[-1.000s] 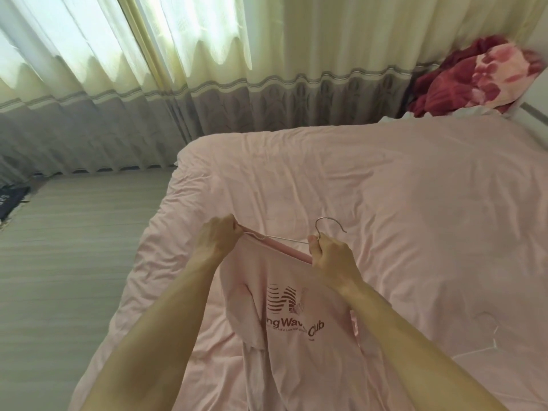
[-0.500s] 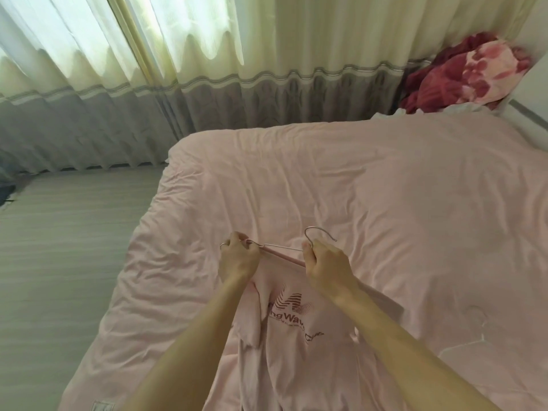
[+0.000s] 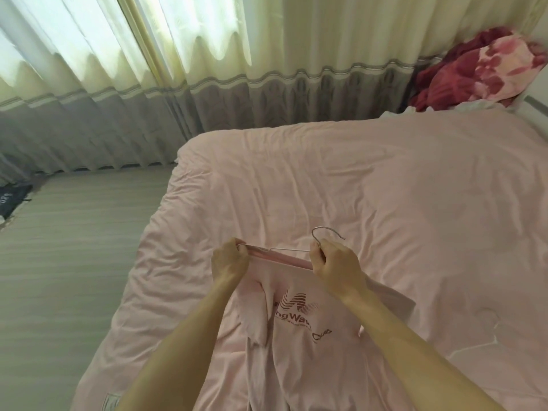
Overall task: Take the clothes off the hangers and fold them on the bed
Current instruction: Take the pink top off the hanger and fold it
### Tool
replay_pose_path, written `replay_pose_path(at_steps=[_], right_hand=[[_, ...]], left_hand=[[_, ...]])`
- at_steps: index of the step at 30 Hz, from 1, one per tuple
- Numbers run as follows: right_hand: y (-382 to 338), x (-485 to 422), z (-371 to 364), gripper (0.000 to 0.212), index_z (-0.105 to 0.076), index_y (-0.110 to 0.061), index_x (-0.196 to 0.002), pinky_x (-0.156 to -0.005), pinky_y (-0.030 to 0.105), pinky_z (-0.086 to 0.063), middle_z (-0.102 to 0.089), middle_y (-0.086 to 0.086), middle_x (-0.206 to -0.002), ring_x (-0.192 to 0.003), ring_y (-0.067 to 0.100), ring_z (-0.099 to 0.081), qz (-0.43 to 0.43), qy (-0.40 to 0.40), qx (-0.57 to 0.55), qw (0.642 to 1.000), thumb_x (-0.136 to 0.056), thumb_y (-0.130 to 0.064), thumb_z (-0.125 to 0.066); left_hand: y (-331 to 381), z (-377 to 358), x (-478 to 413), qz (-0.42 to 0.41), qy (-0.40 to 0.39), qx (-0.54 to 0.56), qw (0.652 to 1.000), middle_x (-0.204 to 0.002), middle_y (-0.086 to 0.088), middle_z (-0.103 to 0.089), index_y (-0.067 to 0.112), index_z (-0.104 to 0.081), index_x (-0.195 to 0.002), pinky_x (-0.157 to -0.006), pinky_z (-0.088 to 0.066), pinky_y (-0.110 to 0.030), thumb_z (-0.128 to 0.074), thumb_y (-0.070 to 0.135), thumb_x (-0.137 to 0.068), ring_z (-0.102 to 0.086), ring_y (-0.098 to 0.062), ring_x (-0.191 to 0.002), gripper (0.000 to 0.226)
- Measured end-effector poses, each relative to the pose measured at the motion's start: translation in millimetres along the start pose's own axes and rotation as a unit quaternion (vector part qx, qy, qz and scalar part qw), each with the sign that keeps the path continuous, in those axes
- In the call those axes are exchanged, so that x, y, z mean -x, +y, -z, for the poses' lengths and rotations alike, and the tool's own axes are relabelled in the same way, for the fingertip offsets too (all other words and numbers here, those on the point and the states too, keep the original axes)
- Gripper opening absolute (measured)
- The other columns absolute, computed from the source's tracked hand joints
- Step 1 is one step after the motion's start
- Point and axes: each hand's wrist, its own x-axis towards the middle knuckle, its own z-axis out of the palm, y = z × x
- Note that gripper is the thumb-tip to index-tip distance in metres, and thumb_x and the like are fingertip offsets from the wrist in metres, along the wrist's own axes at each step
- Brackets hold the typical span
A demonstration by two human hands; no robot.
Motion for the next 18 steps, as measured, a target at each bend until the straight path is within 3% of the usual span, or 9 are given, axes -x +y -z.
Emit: replay_pose_path(at_steps=[3, 5, 8, 11, 14, 18], right_hand=[[0.4, 1.4, 2.2, 0.028, -0.054, -0.006, -0.071, -0.062, 0.012, -0.028, -0.033, -0.022, -0.059, -0.054, -0.006, -0.035, 0.008, 0.013, -0.01, 1.0, -0.098, -0.012, -0.052], [-2.6, 1.3, 2.6, 0.027, -0.055, -0.009, -0.069, -0.061, 0.007, -0.026, -0.026, -0.029, -0.062, -0.057, -0.011, -0.042, 0.006, 0.014, -0.03, 0.999, -0.095, -0.014, -0.05], [-8.1, -6.1, 3.2, 0.05, -0.029, -0.038, -0.06, -0.055, 0.014, -0.028, -0.028, -0.022, -0.055, -0.047, 0.002, -0.041, -0.002, 0.019, -0.038, 0.999, -0.096, -0.013, -0.053], [-16.5, -15.0, 8.0, 0.051, -0.026, -0.034, -0.058, -0.049, 0.027, -0.033, -0.033, -0.011, -0.046, -0.041, 0.01, -0.036, -0.007, 0.026, -0.025, 0.999, -0.099, -0.016, -0.051], [-24.5, -32.5, 30.3, 0.053, -0.035, -0.02, -0.053, -0.046, 0.017, -0.029, -0.037, -0.008, -0.045, -0.041, 0.007, -0.042, -0.116, 0.11, -0.126, 0.979, -0.106, -0.022, -0.042], [-20.6, -71.8, 53.5, 0.052, -0.041, -0.018, -0.059, -0.055, 0.027, -0.033, -0.039, -0.009, -0.049, -0.048, 0.01, -0.037, -0.23, 0.145, -0.301, 0.914, -0.107, -0.038, -0.035]], left_hand=[[-1.3, 15.0, -13.3, -0.005, -0.018, 0.009, 1.0, -0.101, -0.007, -0.076, 0.017, -0.079, -0.101, -0.09, -0.046, -0.03, -0.055, 0.016, -0.092, -0.067, -0.027, -0.102, 0.025], [-3.8, 22.5, -24.4, 0.012, -0.043, 0.057, 0.997, -0.09, -0.002, -0.077, 0.025, -0.079, -0.088, -0.092, -0.051, -0.028, -0.057, 0.014, -0.089, -0.07, -0.021, -0.093, 0.024], [-8.4, 28.1, -35.8, 0.052, -0.07, 0.172, 0.981, -0.082, -0.008, -0.075, 0.022, -0.076, -0.079, -0.079, -0.061, -0.033, -0.055, 0.004, -0.089, -0.072, -0.02, -0.074, 0.029], [-7.5, 36.3, -37.9, 0.093, -0.11, 0.28, 0.949, -0.083, -0.018, -0.065, -0.001, -0.068, -0.101, -0.057, -0.059, -0.02, -0.049, -0.005, -0.095, -0.064, -0.019, -0.065, 0.021], [-22.3, 41.1, -33.6, 0.14, -0.133, 0.313, 0.93, -0.081, -0.014, -0.06, -0.004, -0.066, -0.109, -0.052, -0.057, -0.019, -0.046, -0.003, -0.098, -0.059, -0.021, -0.066, 0.022], [-20.6, 30.7, -14.2, 0.117, -0.153, 0.256, 0.947, -0.083, -0.01, -0.06, 0.008, -0.071, -0.091, -0.052, -0.055, -0.021, -0.052, 0.006, -0.096, -0.056, -0.019, -0.063, 0.019]])
